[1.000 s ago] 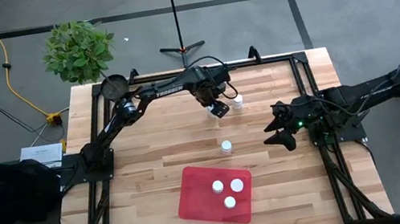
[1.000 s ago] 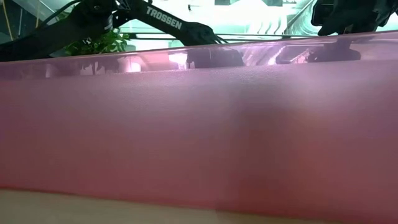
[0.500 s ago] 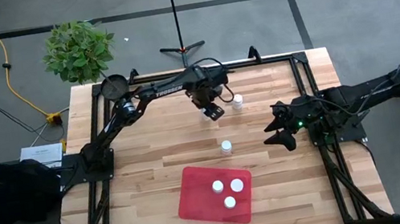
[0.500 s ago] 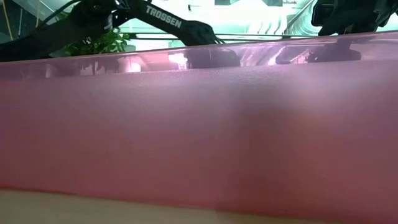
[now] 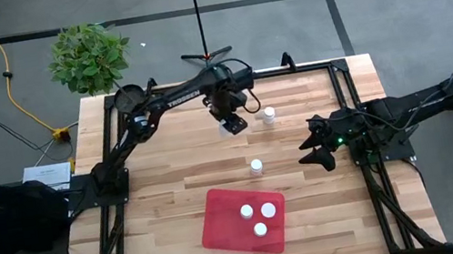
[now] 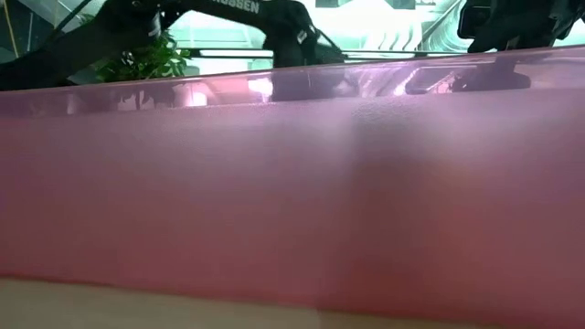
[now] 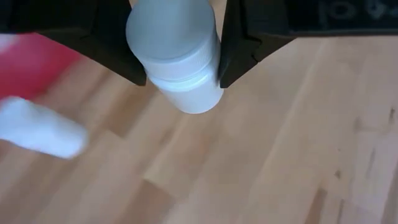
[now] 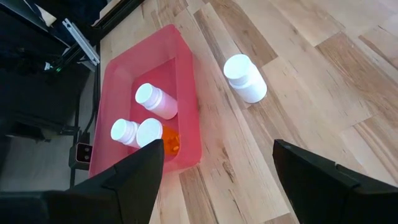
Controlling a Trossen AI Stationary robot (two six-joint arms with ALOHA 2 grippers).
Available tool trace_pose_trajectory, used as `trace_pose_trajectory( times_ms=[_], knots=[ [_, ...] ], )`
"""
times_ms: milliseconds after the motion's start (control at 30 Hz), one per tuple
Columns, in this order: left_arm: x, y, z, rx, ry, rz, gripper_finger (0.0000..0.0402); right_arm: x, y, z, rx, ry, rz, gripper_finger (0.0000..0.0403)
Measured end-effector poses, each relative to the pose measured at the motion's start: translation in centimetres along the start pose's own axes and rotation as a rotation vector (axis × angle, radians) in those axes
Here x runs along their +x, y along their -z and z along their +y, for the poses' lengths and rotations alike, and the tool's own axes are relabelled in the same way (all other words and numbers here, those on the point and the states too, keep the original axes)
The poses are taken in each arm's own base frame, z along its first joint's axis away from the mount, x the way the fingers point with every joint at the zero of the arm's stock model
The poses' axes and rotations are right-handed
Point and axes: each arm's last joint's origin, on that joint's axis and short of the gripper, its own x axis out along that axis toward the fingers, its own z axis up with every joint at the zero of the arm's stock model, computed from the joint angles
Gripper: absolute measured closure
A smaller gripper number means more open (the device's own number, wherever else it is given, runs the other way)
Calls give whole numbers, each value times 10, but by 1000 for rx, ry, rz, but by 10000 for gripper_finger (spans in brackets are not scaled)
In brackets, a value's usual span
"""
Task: Pick and place pill bottles into a basket
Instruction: Put the white medicine bottle into the red container
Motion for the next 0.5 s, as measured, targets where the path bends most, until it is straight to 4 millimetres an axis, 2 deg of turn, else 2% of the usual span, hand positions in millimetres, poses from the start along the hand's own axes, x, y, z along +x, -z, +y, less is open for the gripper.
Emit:
trace_pose_trajectory(
  times_ms=[233,500],
  knots=[
    [-40,19,-9,6,110,-54,191,0,0,0,0,-4,2,111],
    [-93,48,-15,-3,139,-180,191,0,0,0,0,-10,8,111]
  ],
)
